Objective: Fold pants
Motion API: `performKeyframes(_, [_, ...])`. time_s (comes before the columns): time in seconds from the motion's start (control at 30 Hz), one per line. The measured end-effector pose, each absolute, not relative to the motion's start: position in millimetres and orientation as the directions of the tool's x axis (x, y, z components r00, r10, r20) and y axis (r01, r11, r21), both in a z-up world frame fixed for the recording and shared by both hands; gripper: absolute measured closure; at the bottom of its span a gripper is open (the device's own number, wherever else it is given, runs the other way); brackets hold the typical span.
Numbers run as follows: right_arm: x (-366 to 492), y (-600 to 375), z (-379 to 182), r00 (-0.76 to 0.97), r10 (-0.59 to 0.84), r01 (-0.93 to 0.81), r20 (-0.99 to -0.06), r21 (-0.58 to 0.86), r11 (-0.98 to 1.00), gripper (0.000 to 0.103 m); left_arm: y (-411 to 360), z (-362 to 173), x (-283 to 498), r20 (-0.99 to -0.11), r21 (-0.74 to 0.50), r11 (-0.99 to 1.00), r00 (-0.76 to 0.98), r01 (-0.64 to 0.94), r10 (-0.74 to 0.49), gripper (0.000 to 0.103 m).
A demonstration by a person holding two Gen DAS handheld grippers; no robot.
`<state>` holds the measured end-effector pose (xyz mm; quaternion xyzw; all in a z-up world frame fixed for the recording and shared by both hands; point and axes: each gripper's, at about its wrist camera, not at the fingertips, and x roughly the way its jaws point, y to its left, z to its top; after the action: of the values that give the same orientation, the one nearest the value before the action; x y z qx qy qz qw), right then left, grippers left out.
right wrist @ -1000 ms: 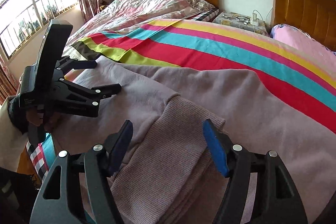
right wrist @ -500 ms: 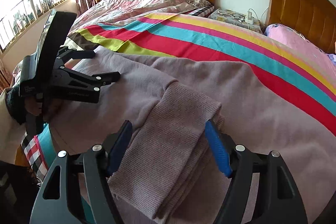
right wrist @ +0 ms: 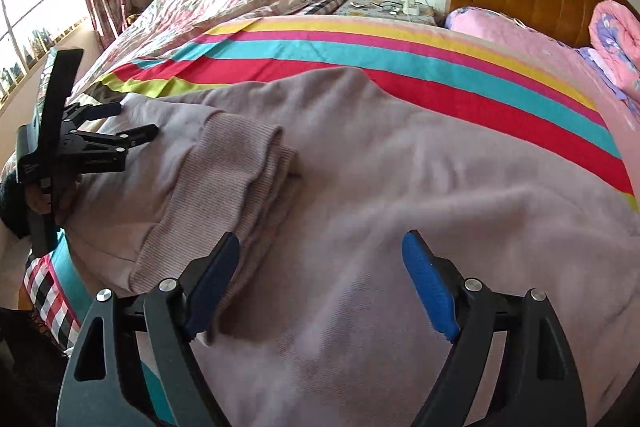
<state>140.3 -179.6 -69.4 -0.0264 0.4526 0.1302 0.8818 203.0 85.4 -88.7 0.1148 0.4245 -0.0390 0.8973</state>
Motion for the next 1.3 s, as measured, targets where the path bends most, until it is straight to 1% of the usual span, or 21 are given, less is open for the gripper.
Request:
performKeyframes(0.07, [139.3, -199.2, -80.6, 0.534, 0.144, -0.196, -0.833, 0.043, 0.980, 0.021, 85.3, -88.5, 202.8, -0.770, 0.174, 0.970, 0.637, 0.167, 0.028, 0.001])
performKeyframes(0.13, [129.8, -212.6, -82.1, 0.548, 0.173, -0.205, -0.818, 0.069, 0.976, 0.021, 83.5, -88.4, 202.6, -0.772, 0.182, 0.970, 0.634, 0.158, 0.042, 0.001])
performKeyframes(0.23, [118.7, -227.0, -79.4, 0.550, 0.177, -0.188, -0.816, 0.086, 0.978, 0.021, 73.8, -80.6, 199.3, -0.785, 0.202, 0.972, 0.614, 0.124, 0.085, 0.001])
performKeyframes(0.33, [108.9, -247.1, -71.5, 0.594, 0.164, -0.135, -0.788, 0.103, 0.985, 0.021, 48.4, -63.3, 189.6, -0.778, 0.130, 0.971, 0.628, 0.201, -0.026, 0.001])
performKeyframes(0.43, [105.7, -268.6, -72.1, 0.616, 0.112, -0.064, -0.780, 0.092, 0.994, 0.021, 5.8, -53.7, 187.6, -0.770, 0.147, 0.944, 0.634, 0.295, -0.078, 0.001])
performKeyframes(0.53, [102.5, -285.7, -76.9, 0.616, 0.062, -0.001, -0.785, 0.079, 0.997, 0.021, -43.7, -50.0, 193.2, -0.780, 0.128, 0.910, 0.607, 0.394, -0.153, 0.001])
performKeyframes(0.63, [94.7, -295.1, -74.2, 0.634, 0.059, 0.021, -0.771, 0.093, 0.995, 0.021, -99.0, -48.7, 198.5, -0.784, 0.082, 0.865, 0.567, 0.495, -0.251, 0.001])
performKeyframes(0.73, [86.9, -300.7, -74.6, 0.639, 0.039, 0.028, -0.768, 0.074, 0.997, 0.020, -156.8, -57.6, 201.6, -0.798, 0.064, 0.807, 0.515, 0.587, -0.311, 0.001])
performKeyframes(0.8, [81.4, -306.3, -79.4, 0.627, 0.036, 0.029, -0.778, 0.070, 0.997, 0.019, -189.9, -68.6, 205.1, -0.814, 0.059, 0.775, 0.480, 0.629, -0.328, 0.001])
performKeyframes(0.9, [72.2, -305.3, -84.8, 0.621, 0.035, -0.007, -0.783, 0.039, 0.999, 0.019, -228.3, -90.1, 212.9, -0.839, 0.066, 0.752, 0.445, 0.655, -0.313, 0.001])
performKeyframes(0.97, [65.5, -305.2, -88.3, 0.617, 0.043, -0.028, -0.786, 0.032, 0.999, 0.018, -240.5, -104.3, 223.8, -0.854, 0.078, 0.754, 0.434, 0.652, -0.288, 0.001])
performKeyframes(1.07, [54.6, -314.9, -88.9, 0.622, 0.098, -0.059, -0.777, 0.079, 0.995, 0.018, -243.2, -110.3, 237.4, -0.841, 0.024, 0.768, 0.429, 0.640, -0.330, 0.001])
performKeyframes(1.17, [36.9, -341.7, -77.9, 0.658, 0.202, -0.061, -0.725, 0.216, 0.974, 0.018, -242.5, -111.6, 238.0, -0.823, 0.030, 0.765, 0.450, 0.643, -0.346, 0.001])
performKeyframes(1.27, [15.0, -379.2, -71.4, 0.705, 0.227, 0.004, -0.672, 0.323, 0.946, 0.019, -241.6, -111.2, 238.7, -0.820, 0.030, 0.768, 0.456, 0.639, -0.347, 0.001])
performKeyframes(1.3, [9.8, -388.7, -70.3, 0.716, 0.224, 0.022, -0.661, 0.343, 0.939, 0.024, -242.1, -111.6, 239.1, -0.818, 0.031, 0.770, 0.459, 0.637, -0.347, 0.001])
